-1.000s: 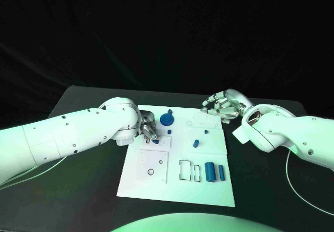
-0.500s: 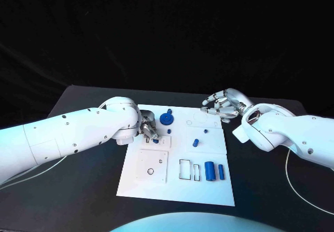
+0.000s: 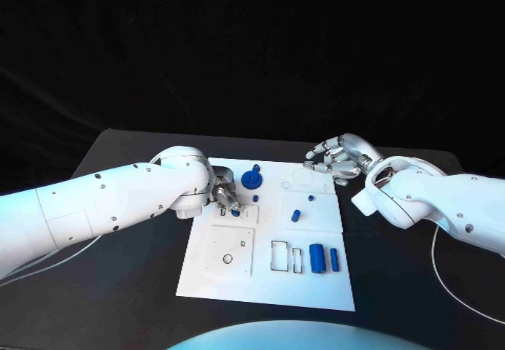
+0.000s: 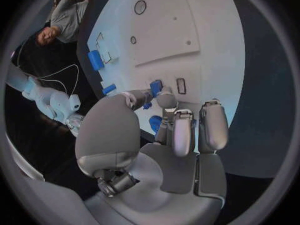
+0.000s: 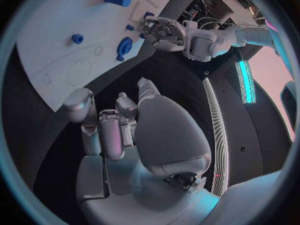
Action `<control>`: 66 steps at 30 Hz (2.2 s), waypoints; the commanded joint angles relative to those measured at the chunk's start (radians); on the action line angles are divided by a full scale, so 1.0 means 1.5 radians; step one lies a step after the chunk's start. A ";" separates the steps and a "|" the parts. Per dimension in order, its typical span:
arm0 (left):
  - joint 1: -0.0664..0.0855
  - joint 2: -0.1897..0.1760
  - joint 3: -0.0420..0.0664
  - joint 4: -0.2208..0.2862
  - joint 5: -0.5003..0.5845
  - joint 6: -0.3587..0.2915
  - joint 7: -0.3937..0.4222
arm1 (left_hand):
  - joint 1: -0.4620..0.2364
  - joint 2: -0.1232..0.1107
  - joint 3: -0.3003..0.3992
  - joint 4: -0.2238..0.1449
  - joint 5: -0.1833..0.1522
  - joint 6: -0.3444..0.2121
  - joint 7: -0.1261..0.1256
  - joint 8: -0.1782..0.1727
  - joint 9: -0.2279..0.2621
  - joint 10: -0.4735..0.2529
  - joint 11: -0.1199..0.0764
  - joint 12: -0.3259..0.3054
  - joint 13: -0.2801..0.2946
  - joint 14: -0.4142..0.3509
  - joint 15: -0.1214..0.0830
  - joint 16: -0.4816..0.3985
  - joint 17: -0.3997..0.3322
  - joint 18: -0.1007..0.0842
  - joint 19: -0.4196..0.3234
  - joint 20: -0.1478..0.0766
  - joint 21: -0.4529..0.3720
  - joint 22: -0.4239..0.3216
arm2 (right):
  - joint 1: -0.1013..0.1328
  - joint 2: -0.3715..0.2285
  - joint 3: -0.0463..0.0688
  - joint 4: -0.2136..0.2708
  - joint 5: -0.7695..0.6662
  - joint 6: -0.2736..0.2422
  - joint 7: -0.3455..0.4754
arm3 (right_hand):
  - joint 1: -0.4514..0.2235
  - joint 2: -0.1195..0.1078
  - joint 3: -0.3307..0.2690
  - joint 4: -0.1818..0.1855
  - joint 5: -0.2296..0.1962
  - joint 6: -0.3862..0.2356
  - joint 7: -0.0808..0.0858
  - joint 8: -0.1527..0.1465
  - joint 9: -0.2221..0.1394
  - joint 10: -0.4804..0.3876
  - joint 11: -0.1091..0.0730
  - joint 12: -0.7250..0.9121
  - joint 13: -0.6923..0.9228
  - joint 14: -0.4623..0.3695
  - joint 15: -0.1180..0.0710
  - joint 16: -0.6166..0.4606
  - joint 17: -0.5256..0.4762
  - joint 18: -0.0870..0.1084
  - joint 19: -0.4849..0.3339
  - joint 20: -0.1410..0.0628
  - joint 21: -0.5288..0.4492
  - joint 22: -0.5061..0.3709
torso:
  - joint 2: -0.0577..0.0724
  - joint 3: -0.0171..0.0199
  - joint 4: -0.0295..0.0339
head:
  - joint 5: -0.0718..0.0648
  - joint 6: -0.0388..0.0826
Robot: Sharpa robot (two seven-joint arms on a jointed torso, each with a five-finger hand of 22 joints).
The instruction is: Assemble the parts on the task board
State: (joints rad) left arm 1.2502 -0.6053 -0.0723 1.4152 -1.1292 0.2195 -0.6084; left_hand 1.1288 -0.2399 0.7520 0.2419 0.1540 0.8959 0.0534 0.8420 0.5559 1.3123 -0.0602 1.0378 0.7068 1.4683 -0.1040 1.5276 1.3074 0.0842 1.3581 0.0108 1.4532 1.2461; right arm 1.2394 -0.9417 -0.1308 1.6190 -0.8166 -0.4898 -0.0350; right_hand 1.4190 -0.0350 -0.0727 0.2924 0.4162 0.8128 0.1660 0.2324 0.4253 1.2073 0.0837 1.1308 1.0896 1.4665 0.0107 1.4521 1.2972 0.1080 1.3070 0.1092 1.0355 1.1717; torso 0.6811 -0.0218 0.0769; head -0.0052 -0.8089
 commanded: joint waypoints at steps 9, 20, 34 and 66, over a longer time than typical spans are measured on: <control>-0.004 0.005 -0.002 -0.003 0.008 0.017 0.001 | -0.015 0.002 -0.046 0.031 -0.001 0.045 -0.038 -0.006 0.169 -0.001 -0.004 0.006 0.000 0.053 -0.006 0.004 0.116 -0.012 0.005 -0.005 0.003 0.004 | 0.000 -0.001 0.000 0.001 -0.001 -0.001 0.004 | -0.065 0.014 -0.023 0.001 -0.101 -0.011 0.001 0.019 0.002 -0.001 -0.001 0.009 -0.007 0.023 -0.003 -0.005 0.001 0.007 -0.002 0.001 -0.011 -0.001 | 0.000 -0.0004 -0.0002 | -0.001 0.000; -0.005 0.005 -0.002 -0.005 0.009 0.015 0.000 | -0.035 0.008 -0.085 0.034 0.001 0.047 -0.038 -0.011 0.170 0.000 -0.004 0.009 0.002 0.053 -0.005 0.004 0.116 -0.011 0.004 -0.005 0.001 0.002 | 0.000 -0.001 0.000 0.000 -0.001 -0.003 0.005 | -0.096 0.030 -0.061 0.001 -0.143 -0.018 0.002 0.030 0.002 -0.002 0.000 0.015 -0.011 0.024 -0.002 -0.006 0.002 0.007 -0.001 0.001 -0.017 0.000 | 0.000 -0.0006 0.0003 | -0.002 0.000; -0.006 -0.005 -0.001 0.004 0.014 -0.013 0.000 | -0.081 0.026 -0.157 0.035 0.003 0.052 -0.038 -0.019 0.170 0.001 -0.003 0.016 0.006 0.053 -0.005 0.003 0.117 -0.010 0.002 -0.005 -0.001 -0.001 | -0.001 -0.002 0.000 -0.002 -0.002 -0.002 0.006 | -0.106 0.040 -0.079 0.001 -0.162 -0.020 0.002 0.035 0.001 -0.003 0.000 0.018 -0.013 0.024 -0.002 -0.007 0.002 0.007 0.000 0.002 -0.019 0.001 | -0.001 -0.0007 -0.0008 | -0.002 0.007; 0.045 -0.062 0.056 -0.030 0.060 -0.038 0.006 | -0.020 0.048 -0.256 0.034 0.009 -0.069 0.036 -0.194 0.066 -0.100 0.058 -0.063 -0.130 0.049 0.046 -0.001 0.107 0.001 -0.038 0.041 -0.032 -0.058 | -0.004 -0.001 0.000 -0.015 0.008 0.003 0.008 | -0.105 0.045 -0.089 -0.001 -0.161 -0.021 0.002 0.039 0.000 -0.001 0.000 0.022 -0.012 0.024 -0.002 -0.006 0.005 0.007 0.002 0.002 -0.017 0.004 | 0.001 -0.0012 0.0006 | 0.000 0.026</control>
State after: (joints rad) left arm 1.3159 -0.7028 0.0111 1.3741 -1.0445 0.1719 -0.6261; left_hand 1.0900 -0.1658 0.3683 0.2951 0.1626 0.7935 0.1051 0.5576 0.6555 1.1614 0.0214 0.9475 0.5129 1.4687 -0.0425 1.5276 1.3073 0.0842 1.3044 0.0647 1.4099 1.1605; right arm 1.2349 -0.9437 -0.1309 1.5974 -0.8035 -0.4942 -0.0301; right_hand 1.2685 0.0289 -0.2000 0.2926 0.1714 0.7893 0.1680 0.2860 0.4268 1.2072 0.0837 1.1582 1.0711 1.4665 0.0107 1.4481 1.3023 0.1080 1.3069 0.1092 1.0106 1.1767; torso 0.6820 -0.0236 0.0777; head -0.0059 -0.7703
